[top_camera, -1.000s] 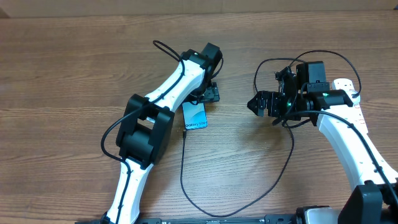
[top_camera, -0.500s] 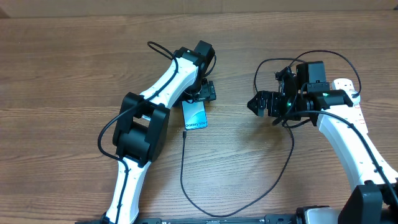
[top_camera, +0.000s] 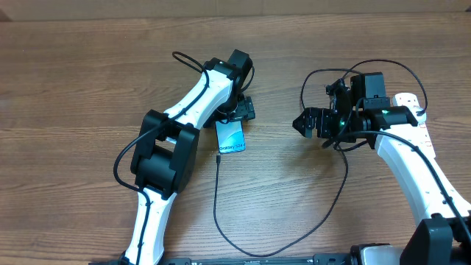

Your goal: Plug charger to phone and switch on socket

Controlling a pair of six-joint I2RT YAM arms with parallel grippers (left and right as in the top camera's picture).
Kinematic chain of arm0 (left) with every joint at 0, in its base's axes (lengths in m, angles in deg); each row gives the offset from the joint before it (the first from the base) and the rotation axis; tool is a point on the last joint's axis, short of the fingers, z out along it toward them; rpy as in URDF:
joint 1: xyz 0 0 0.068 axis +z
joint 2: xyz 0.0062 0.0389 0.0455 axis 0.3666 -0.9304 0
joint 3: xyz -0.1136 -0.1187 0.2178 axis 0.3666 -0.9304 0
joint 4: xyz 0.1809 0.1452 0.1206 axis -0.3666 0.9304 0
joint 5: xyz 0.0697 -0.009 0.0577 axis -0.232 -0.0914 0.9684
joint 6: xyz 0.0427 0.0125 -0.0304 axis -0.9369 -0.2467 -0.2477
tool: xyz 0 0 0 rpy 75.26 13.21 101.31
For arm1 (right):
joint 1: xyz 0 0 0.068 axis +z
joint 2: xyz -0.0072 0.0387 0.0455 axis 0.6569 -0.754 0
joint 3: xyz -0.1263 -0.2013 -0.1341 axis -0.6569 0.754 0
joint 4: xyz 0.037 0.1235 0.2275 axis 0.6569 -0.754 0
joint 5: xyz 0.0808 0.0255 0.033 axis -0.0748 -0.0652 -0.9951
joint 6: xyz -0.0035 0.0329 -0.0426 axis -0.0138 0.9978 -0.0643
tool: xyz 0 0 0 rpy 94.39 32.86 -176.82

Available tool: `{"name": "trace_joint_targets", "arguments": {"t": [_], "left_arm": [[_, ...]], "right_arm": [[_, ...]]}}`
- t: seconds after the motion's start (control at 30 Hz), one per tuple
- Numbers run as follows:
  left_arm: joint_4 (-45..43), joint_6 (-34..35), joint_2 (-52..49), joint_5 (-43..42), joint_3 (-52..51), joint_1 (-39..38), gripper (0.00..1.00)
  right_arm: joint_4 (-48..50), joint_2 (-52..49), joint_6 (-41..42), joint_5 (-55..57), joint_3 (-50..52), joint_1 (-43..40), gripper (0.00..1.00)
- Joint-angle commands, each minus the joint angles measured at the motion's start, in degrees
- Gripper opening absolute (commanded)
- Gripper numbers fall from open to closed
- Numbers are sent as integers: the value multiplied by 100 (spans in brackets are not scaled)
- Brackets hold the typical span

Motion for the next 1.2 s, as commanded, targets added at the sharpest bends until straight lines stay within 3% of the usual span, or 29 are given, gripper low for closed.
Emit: {"name": "trace_joint_targets", "arguments": {"t": [0.0, 0.7, 0.87, 1.03, 1.17], "left_arm": [[92, 116, -247, 216, -295, 118, 99], [149, -33, -247, 256, -295, 175, 96], [149, -35, -247, 254, -295, 175, 87], [136, -37, -245, 212, -295, 173, 71], [149, -42, -223, 212, -284, 177, 68]], "right_arm": [[31, 22, -39, 39, -107, 22, 100], [31, 22, -39, 39, -107, 22, 100], [28, 22, -37, 39, -107, 22, 100], [28, 22, -37, 39, -107, 22, 100], [28, 22, -37, 39, -107, 22, 100]]}}
